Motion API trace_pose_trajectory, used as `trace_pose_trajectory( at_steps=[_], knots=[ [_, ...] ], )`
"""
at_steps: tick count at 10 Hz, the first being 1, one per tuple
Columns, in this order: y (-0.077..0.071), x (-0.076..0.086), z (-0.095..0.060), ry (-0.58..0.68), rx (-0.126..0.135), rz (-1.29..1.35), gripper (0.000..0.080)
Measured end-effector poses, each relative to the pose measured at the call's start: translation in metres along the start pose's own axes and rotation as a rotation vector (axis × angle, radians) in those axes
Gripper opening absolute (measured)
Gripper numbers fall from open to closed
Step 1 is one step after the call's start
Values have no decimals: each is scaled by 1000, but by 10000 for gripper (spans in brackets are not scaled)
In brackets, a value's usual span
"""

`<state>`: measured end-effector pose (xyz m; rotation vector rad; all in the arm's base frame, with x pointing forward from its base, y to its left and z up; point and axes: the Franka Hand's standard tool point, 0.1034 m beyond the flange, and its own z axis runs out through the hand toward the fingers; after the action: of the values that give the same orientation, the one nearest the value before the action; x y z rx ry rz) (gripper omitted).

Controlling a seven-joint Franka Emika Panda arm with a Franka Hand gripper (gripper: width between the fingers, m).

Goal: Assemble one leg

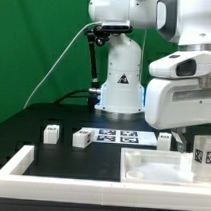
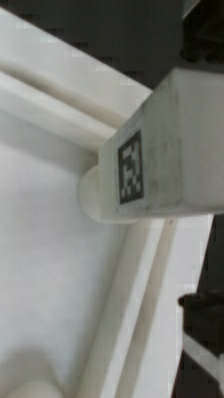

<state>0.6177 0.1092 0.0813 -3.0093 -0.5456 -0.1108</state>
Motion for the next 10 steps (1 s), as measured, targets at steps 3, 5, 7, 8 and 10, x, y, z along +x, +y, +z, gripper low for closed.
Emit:
trace_pose_trajectory(
  at_steps=[3, 5, 7, 8, 10],
  knots=[
    [0, 0, 0, 0, 1, 5, 491],
    [0, 0, 0, 0, 1, 26, 291],
    [-3, 0, 1, 0, 7, 200, 291],
    [-5, 0, 1, -2, 13, 295, 291],
    [-6, 0, 2, 6, 17, 579, 291]
  ],
)
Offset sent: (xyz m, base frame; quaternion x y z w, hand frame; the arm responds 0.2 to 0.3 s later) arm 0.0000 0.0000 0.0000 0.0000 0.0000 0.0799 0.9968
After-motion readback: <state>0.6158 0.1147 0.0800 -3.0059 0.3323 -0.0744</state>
